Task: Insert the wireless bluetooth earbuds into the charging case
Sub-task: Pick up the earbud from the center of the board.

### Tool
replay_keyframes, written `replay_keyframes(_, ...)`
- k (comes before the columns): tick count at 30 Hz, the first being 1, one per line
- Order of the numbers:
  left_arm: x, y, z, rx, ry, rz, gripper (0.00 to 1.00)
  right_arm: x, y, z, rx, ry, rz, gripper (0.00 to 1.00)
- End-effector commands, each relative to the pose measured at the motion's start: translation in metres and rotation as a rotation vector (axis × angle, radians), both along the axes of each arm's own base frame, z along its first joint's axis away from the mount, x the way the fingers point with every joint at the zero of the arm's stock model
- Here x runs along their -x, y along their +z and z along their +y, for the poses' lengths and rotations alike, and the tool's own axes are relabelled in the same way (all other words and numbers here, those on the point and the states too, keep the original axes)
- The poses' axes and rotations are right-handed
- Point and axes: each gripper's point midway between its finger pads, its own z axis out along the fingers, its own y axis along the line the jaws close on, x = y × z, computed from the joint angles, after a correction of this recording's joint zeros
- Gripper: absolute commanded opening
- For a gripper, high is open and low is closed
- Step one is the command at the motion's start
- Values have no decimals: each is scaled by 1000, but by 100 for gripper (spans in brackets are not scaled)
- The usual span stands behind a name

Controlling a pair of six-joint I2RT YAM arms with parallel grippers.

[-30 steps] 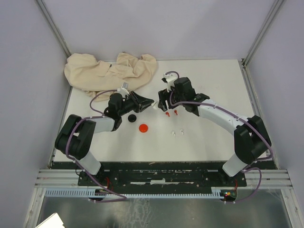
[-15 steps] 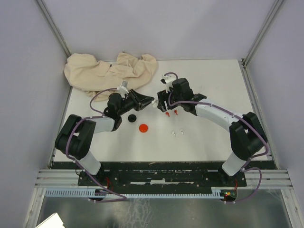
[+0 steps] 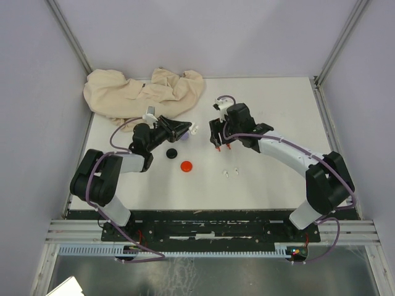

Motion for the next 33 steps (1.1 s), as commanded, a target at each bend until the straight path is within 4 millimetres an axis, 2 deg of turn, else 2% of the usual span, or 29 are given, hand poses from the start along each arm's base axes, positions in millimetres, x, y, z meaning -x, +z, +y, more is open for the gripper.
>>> replay_keyframes(1, -3, 30, 10, 84, 43, -80, 3, 22, -4, -17, 76, -22, 37, 67)
replay_keyframes(11, 4, 30, 11, 129, 23, -77, 3, 74, -64, -27, 261, 7, 191, 61)
replay_keyframes(13, 5, 29, 11, 127, 22, -77, 3, 79, -73, -28, 277, 4, 203, 60)
replay_keyframes(23, 8, 28, 11, 117, 15, -74, 3, 79, -100, -29, 333, -13, 237, 56)
replay_keyframes(33, 6, 26, 9, 113, 11, -71, 3, 83, -109, -26, 334, -5, 273, 48)
